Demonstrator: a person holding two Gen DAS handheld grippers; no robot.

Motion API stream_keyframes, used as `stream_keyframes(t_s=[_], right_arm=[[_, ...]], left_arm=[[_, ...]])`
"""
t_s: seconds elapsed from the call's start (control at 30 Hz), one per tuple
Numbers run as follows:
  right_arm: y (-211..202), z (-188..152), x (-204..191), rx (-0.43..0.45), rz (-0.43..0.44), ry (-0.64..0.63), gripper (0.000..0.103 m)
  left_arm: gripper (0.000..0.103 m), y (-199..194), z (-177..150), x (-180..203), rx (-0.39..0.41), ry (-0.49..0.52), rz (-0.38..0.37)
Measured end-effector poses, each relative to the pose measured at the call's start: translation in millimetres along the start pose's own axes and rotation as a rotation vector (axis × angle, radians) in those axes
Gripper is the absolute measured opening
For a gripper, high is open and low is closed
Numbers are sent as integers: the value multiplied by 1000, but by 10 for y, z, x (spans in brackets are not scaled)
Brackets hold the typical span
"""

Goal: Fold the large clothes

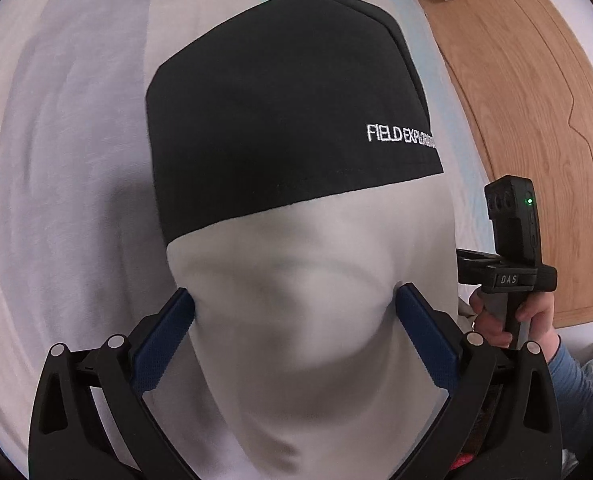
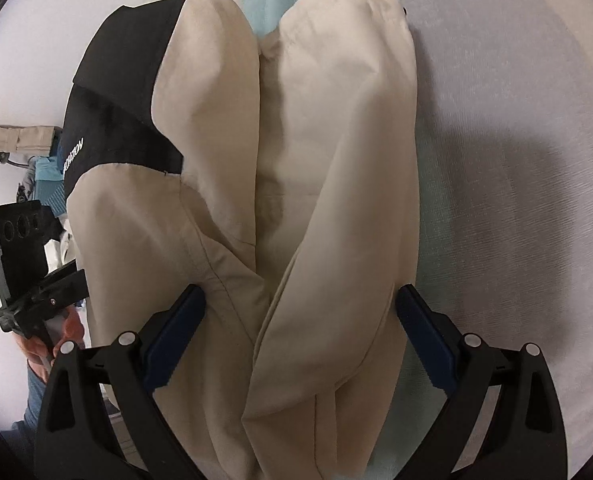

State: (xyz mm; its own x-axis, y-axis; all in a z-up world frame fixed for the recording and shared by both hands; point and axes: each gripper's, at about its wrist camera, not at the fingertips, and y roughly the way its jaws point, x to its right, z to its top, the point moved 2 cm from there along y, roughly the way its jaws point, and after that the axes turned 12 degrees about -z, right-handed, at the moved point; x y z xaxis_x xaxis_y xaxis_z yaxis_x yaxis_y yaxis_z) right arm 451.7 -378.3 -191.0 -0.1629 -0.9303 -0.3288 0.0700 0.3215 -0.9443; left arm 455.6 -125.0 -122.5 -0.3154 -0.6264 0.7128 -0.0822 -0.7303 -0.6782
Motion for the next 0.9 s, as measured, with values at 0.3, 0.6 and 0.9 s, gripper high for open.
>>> stream_keyframes(t_s=[0.3, 0.6, 0.9], right_arm=[[63, -5, -62, -8, 75, -27, 94], [126, 43, -8, -34, 129, -39, 97], [124, 69, -51, -29, 233, -34, 95]], left_arm=[[98, -27, 64, -52, -1, 21, 0], [98, -44, -164, -53, 22, 24, -97], [98, -53, -58, 46, 15, 24, -87]])
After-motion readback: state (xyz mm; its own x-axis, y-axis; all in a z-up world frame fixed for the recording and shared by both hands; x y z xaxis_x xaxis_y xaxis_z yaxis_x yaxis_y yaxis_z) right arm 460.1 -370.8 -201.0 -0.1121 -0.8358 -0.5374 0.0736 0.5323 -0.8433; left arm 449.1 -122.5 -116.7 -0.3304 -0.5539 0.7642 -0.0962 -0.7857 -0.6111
